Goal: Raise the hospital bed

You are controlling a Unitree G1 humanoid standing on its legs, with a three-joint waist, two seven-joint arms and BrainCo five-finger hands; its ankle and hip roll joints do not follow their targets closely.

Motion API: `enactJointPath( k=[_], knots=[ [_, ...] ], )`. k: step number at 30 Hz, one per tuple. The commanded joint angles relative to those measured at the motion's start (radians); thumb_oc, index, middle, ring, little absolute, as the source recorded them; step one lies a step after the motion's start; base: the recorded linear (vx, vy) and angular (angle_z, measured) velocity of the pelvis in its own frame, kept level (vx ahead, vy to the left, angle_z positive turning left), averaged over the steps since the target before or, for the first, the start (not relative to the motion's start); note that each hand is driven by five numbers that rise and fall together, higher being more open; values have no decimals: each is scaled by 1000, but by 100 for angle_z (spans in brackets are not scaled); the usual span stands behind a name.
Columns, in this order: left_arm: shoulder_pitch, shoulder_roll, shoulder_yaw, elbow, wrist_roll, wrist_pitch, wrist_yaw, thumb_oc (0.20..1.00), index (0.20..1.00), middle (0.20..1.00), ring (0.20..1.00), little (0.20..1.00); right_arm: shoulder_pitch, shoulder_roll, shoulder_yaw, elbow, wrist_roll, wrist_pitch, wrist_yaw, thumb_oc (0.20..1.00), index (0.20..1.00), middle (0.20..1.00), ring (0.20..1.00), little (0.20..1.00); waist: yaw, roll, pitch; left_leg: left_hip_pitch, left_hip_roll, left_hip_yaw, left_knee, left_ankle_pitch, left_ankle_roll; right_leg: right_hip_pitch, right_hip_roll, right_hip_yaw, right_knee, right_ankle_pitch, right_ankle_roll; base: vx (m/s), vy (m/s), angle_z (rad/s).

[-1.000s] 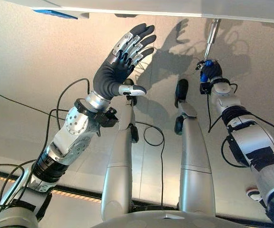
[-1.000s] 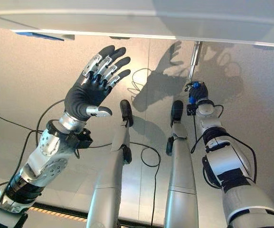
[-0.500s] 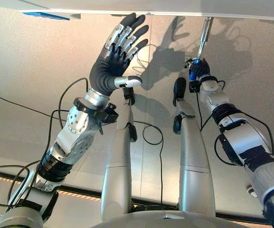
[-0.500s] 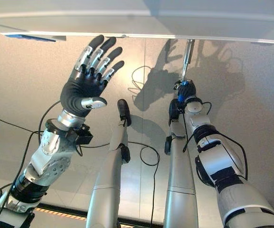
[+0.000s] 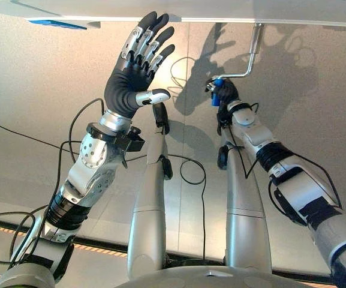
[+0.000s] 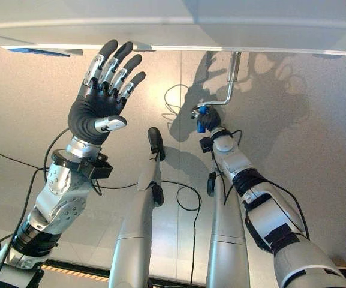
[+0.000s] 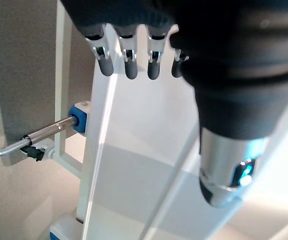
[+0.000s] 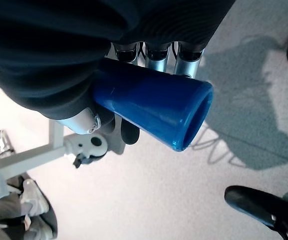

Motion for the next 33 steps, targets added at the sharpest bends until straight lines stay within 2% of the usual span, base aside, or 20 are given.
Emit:
enactJointPath(
  k=[1, 5, 8, 9, 11, 12, 15, 16, 17, 18, 25, 33],
  knots=[
    [23, 46, 10, -84, 33, -64, -10, 1000, 1000, 1000, 1000, 1000, 3, 178, 287, -130, -176, -33, 181, 200, 200, 200, 200, 200, 1, 36, 6, 3, -61, -6, 158, -192, 50, 89, -9, -19, -213, 103, 116, -5, 7, -3],
    [37, 49, 7, -80, 37, -62, -13, 1000, 1000, 1000, 1000, 1000, 18, 134, 289, -261, -90, -48, 205, 200, 200, 200, 200, 200, -7, 28, 6, 9, -56, -5, 154, -189, 47, 97, -11, -21, -221, 106, 118, -3, -6, -3],
    [40, 61, 6, -77, 45, -64, -15, 1000, 1000, 1000, 1000, 1000, 39, 83, 280, -374, -9, -65, 216, 200, 200, 200, 200, 200, -14, 17, 6, 18, -56, -6, 151, -187, 47, 111, -10, -24, -231, 110, 120, 0, 0, 0],
    [45, 69, 3, -76, 50, -70, -20, 1000, 1000, 1000, 1000, 1000, 66, 32, 257, -470, 76, -93, 225, 200, 200, 200, 200, 200, -21, 8, 6, 27, -55, -5, 148, -186, 47, 123, -11, -26, -237, 113, 123, 0, 0, 0],
    [48, 73, 2, -74, 53, -71, -21, 1000, 1000, 1000, 1000, 1000, 82, 12, 245, -505, 105, -100, 232, 200, 200, 200, 200, 200, -23, 4, 6, 32, -54, -5, 145, -185, 47, 128, -12, -28, -240, 115, 124, 0, -2, 2],
    [51, 86, 1, -75, 54, -74, -29, 1000, 1000, 1000, 1000, 1000, 112, -49, 214, -587, 148, -116, 232, 200, 200, 200, 200, 200, -30, -4, 6, 49, -54, -6, 136, -183, 46, 143, -11, -29, -247, 120, 127, -1, -21, 5],
    [51, 97, 2, -72, 55, -80, -33, 1000, 1000, 1000, 1000, 1000, 152, -103, 172, -658, 195, -137, 231, 200, 200, 200, 200, 200, -33, -11, 6, 66, -54, -3, 128, -181, 45, 161, -10, -28, -258, 124, 129, -1, -23, 7],
    [62, 108, 14, -66, 63, -83, -41, 1000, 1000, 1000, 1000, 1000, 205, -150, 117, -711, 222, -152, 232, 200, 200, 200, 200, 200, -42, -20, 6, 89, -54, -4, 119, -178, 43, 188, -12, -31, -271, 127, 132, -2, -25, 7],
    [62, 108, 14, -66, 63, -83, -41, 1000, 1000, 1000, 1000, 1000, 206, -151, 117, -711, 222, -152, 232, 200, 200, 200, 200, 200, -41, -19, 6, 89, -54, -4, 118, -178, 43, 188, -12, -31, -271, 127, 132, 2, -10, 4],
    [82, 119, 34, -65, 58, -84, -54, 1000, 1000, 1000, 1000, 1000, 271, -188, 49, -750, 258, -173, 237, 200, 200, 200, 200, 200, -47, -25, 6, 115, -57, -5, 107, -176, 42, 214, -12, -35, -284, 130, 135, 0, 0, 0],
    [151, 138, 82, -60, 71, -80, -92, 1000, 1000, 1000, 1000, 1000, 435, -261, -140, -882, 345, -215, 268, 200, 200, 200, 200, 200, -65, -31, 6, 187, -58, -5, 72, -174, 40, 288, -13, -39, -317, 134, 141, 10, 12, 7],
    [206, 149, 143, -70, 71, -80, -114, 1000, 1000, 1000, 1000, 1000, 548, -271, -276, -997, 427, -240, 300, 200, 200, 200, 200, 200, -75, -39, 6, 221, -56, -3, 50, -170, 37, 317, -9, -31, -334, 134, 142, 6, -11, 0]
  ],
)
